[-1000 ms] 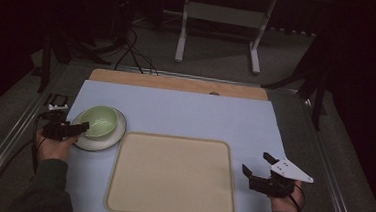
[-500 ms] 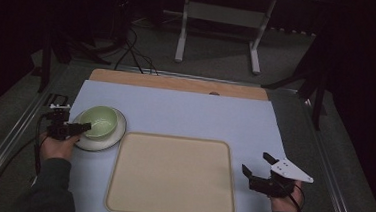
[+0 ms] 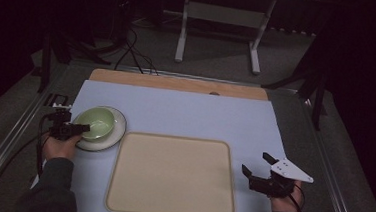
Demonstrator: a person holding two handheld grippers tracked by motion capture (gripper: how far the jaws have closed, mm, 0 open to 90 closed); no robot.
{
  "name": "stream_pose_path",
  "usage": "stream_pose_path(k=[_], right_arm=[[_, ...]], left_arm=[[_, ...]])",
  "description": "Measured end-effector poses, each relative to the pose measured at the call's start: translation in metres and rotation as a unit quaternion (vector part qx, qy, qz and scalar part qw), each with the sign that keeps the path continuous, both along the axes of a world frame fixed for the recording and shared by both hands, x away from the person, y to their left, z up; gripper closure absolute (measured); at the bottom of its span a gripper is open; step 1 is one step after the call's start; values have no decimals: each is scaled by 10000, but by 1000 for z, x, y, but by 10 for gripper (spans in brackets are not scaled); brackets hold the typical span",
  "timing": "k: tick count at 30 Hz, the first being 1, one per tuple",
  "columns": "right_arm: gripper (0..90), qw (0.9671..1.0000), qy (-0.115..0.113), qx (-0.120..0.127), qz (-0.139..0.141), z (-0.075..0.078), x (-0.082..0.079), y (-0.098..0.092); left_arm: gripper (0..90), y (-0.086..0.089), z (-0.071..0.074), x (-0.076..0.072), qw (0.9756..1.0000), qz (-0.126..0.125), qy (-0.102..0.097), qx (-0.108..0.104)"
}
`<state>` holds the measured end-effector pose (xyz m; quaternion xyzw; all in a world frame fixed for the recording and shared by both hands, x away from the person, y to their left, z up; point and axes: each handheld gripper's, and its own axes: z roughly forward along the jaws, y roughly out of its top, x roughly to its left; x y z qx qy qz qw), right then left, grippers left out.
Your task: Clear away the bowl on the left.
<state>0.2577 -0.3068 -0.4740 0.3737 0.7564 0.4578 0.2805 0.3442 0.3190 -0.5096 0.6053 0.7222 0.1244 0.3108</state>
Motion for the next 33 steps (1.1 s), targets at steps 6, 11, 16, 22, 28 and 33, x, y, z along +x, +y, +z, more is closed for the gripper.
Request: stream_pose_path(k=[6,11,16,22,28,33], right_arm=[[135,10000,12,6,-1,0,0,0],[136,10000,25,-1,2,0,1,0],[136,10000,31,-2,-5,0,1,0],[136,10000,34,12,-22,0,1,0],[136,10000,33,10,-25,0,1,-1],[136,10000,36,26,-40,0,0,-1]], left_arm=[[790,3,1,0,9998,135,35,-123],[813,6,1,-1,9993,16,-4,-385],[825,6,1,-2,9987,-31,-70,-509],[821,6,1,-5,9976,85,-132,-673],[820,9,-2,-8,9961,223,-157,-840],[818,8,-1,-11,9959,245,-203,-842]])
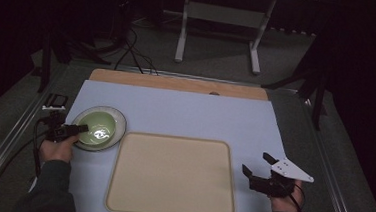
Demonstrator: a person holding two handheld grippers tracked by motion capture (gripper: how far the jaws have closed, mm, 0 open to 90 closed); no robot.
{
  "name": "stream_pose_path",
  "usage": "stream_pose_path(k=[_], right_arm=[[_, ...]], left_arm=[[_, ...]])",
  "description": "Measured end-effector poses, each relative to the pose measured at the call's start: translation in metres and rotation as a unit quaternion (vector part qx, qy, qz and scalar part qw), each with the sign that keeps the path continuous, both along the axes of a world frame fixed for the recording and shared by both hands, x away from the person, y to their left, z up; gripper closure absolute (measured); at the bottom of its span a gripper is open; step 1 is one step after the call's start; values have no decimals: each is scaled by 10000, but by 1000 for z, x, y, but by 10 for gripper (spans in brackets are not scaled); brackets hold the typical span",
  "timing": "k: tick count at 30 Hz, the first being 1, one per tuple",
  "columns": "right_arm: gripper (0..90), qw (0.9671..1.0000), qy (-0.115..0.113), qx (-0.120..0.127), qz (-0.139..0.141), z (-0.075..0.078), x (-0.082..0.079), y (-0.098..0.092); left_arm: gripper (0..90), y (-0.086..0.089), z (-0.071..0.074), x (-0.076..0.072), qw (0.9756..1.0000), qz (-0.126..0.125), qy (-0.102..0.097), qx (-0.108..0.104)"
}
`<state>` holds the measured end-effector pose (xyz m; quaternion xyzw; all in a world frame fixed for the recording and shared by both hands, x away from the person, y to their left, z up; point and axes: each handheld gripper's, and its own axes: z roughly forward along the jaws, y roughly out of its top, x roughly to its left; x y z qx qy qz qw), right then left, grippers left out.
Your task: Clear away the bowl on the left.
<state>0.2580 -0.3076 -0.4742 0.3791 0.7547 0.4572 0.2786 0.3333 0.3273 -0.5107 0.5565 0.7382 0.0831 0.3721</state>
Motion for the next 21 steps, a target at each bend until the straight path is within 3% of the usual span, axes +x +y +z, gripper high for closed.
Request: stream_pose_path(k=[21], right_arm=[[136,10000,-14,37,-33,1,-1,-1]], left_arm=[[821,-15,12,-11,9990,-117,-218,-361]])
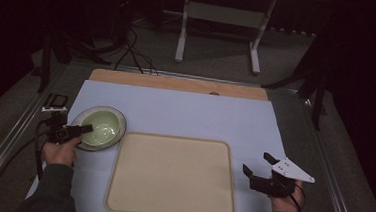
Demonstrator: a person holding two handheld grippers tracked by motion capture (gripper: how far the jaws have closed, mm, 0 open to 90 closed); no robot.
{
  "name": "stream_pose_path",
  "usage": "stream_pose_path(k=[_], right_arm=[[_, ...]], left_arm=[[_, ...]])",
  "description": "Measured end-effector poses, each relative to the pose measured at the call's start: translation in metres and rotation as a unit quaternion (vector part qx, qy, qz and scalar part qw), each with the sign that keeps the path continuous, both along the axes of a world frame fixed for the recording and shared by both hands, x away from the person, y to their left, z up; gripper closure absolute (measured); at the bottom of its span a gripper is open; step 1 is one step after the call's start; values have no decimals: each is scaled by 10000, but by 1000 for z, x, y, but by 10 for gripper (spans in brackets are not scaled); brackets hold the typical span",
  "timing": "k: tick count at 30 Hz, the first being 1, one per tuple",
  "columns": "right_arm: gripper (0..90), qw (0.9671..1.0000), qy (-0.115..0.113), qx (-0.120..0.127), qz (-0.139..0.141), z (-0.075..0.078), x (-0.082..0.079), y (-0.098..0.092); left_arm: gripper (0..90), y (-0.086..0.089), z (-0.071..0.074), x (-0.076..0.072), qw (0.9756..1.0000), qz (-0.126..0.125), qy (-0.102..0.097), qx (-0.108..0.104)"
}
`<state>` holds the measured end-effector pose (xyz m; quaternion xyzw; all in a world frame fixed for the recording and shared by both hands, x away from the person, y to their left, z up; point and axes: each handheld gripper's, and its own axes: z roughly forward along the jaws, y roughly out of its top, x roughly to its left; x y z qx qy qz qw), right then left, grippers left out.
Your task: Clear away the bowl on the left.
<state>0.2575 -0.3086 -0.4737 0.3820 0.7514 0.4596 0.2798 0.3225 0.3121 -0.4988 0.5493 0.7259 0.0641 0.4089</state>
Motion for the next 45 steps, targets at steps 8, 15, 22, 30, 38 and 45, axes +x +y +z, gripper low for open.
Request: stream_pose_path(k=[8,15,22,30,38,45], right_arm=[[137,10000,-3,2,-4,0,0,0],[137,10000,-13,4,0,0,0,0],[136,10000,-29,12,0,1,-1,-1],[137,10000,-42,35,1,1,-1,-1],[137,10000,-45,42,11,2,-1,-1],[138,10000,-53,42,20,2,-1,-2]], left_arm=[[821,-10,3,-5,9998,-94,-91,-149],[821,-20,3,-9,9992,-187,-129,-335],[819,-33,6,-11,9989,-323,-204,-288],[819,-40,12,-17,9977,-464,-309,-376],[820,-44,16,-19,9971,-499,-361,-449],[820,-50,19,-20,9961,-570,-411,-533]])
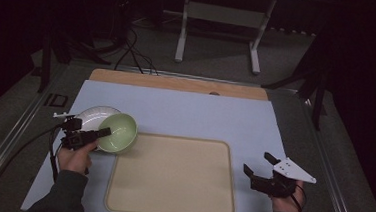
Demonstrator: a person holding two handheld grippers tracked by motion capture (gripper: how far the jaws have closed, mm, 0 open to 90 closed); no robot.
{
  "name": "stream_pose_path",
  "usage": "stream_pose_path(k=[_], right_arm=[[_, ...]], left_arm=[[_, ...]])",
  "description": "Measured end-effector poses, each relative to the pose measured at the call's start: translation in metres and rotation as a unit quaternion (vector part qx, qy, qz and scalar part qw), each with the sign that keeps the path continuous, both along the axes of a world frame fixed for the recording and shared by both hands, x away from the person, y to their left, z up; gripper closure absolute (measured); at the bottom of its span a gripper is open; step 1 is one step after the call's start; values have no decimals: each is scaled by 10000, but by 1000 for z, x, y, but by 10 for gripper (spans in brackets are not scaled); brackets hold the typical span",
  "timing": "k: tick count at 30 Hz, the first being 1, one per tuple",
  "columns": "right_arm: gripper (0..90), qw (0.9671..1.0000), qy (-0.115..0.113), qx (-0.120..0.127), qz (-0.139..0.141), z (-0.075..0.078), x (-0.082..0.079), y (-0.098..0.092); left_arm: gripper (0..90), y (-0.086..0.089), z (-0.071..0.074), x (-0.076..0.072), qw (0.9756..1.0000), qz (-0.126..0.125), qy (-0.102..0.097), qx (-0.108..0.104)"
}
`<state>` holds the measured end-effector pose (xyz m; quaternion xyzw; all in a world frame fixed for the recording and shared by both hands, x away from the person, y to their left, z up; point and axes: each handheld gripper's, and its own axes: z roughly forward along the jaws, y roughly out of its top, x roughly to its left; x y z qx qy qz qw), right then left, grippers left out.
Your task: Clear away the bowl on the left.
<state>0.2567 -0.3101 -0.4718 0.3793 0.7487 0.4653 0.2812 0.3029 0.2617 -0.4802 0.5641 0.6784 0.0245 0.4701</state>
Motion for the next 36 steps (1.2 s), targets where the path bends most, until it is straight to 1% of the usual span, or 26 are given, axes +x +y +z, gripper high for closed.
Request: stream_pose_path(k=[4,11,28,36], right_arm=[[137,10000,-11,4,8,0,0,0],[138,10000,-17,11,10,0,0,0],[137,10000,-21,16,10,1,0,0],[137,10000,-20,12,14,1,-1,0]], left_arm=[[820,-3,2,-1,10000,-40,-8,-1],[820,-9,6,-3,9999,-109,-95,-2],[820,-27,11,-5,9991,-385,-170,3],[819,-35,12,-6,9987,-472,-188,-17]])
